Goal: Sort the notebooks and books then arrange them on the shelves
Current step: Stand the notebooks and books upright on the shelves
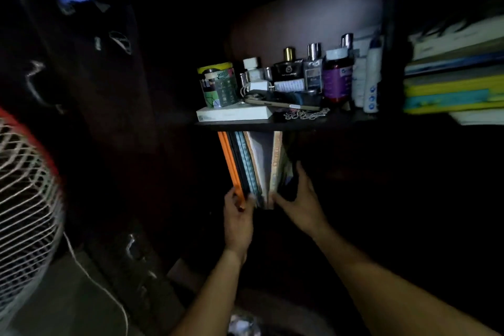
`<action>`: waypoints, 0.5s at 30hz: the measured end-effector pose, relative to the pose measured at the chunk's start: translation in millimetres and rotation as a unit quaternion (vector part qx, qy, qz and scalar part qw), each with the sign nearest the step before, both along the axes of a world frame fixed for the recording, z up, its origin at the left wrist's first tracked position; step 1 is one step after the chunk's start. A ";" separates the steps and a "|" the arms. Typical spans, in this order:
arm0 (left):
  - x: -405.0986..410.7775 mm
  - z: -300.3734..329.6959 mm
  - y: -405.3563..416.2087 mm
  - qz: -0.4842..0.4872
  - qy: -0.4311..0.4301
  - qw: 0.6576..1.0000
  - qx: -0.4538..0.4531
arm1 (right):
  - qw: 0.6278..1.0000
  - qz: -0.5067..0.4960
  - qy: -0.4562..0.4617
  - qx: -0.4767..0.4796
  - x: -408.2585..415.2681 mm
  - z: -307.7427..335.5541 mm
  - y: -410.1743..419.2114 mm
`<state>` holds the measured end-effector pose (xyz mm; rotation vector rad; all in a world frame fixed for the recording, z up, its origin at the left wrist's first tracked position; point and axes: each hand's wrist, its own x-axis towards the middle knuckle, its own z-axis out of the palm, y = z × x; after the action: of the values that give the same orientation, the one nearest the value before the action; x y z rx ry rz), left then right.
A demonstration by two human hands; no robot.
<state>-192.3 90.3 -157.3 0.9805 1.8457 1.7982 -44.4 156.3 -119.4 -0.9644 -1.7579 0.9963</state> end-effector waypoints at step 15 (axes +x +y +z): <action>21.4 -3.2 -5.4 -0.115 0.405 0.891 -0.169 | 0.972 -0.223 -0.068 -0.011 -13.0 72.6 -3.2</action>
<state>-170.9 84.9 -160.5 1.8834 2.2446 0.9084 -57.4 153.1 -46.8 -1.3937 -1.5394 0.6717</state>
